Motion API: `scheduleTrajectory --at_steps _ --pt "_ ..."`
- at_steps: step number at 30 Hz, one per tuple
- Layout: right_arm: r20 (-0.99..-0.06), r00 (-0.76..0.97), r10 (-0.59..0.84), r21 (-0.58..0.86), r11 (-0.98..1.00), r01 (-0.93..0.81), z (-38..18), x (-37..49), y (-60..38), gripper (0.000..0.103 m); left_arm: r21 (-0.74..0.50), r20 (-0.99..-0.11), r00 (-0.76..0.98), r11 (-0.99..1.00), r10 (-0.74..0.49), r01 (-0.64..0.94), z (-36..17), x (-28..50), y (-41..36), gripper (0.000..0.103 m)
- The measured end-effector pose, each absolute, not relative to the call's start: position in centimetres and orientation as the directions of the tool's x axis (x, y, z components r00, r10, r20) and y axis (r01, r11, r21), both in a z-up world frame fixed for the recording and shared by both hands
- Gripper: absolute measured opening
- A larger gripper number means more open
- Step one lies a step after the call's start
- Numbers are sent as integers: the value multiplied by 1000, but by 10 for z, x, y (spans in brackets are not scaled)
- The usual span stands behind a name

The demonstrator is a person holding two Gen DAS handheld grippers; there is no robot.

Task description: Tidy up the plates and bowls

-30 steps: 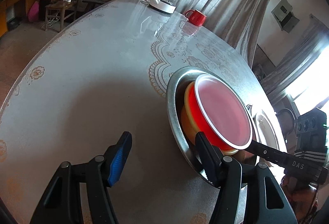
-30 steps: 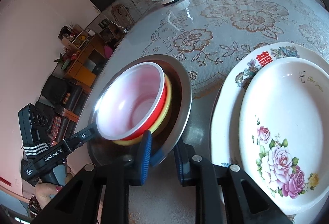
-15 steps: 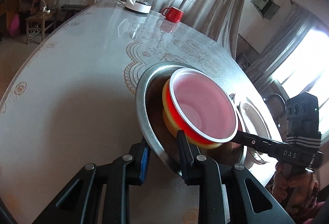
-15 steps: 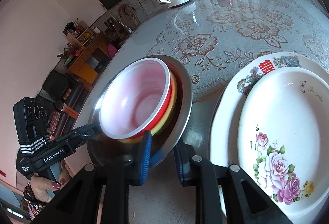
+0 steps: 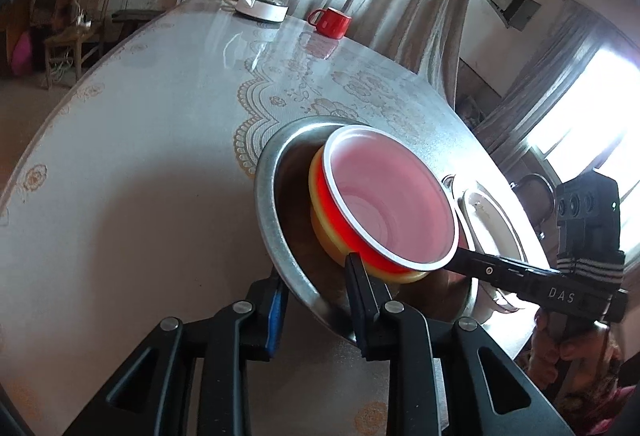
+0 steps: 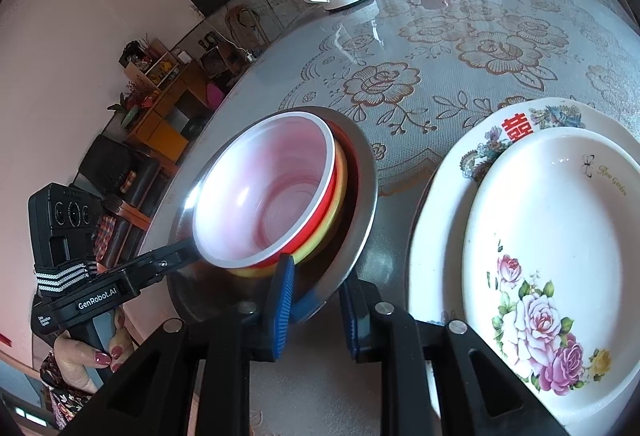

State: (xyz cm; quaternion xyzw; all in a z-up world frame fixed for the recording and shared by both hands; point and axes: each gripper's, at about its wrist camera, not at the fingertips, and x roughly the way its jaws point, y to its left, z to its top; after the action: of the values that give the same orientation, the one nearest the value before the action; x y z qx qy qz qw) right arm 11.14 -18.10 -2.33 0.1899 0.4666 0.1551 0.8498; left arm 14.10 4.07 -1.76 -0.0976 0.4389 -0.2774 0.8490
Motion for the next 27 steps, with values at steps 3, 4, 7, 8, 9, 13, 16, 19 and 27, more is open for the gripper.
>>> scheduleTrajectory --at_steps 3,4,7,8,9,13,16,19,27 --pt "-731 526 434 448 887 -109 -23 111 -178 21 -421 -671 474 820 -569 388 -19 138 43 28" --pt "-732 528 431 442 890 -113 -22 110 -178 21 -438 -661 475 812 -581 384 -19 137 45 28" --pt "-725 534 434 447 887 -114 -22 110 -179 21 -435 -642 495 809 -586 395 -17 132 45 28" --pt "-724 535 436 449 886 -115 -22 110 -180 21 -424 -639 502 812 -582 401 -15 130 44 28" --pt "-722 537 438 450 885 -116 -21 110 -180 21 -412 -641 507 816 -576 406 -14 129 42 28" --pt "-716 548 433 440 889 -128 -19 109 -181 21 -399 -638 515 818 -573 415 -8 128 37 28" --pt "-708 562 428 430 892 -139 -16 108 -183 21 -402 -629 517 812 -580 422 -4 127 35 28" --pt "-701 569 430 432 891 -141 -13 108 -185 21 -407 -616 525 808 -587 427 1 127 35 28" --pt "-671 599 438 445 883 -147 -1 107 -196 21 -419 -580 530 785 -618 456 20 127 28 28"
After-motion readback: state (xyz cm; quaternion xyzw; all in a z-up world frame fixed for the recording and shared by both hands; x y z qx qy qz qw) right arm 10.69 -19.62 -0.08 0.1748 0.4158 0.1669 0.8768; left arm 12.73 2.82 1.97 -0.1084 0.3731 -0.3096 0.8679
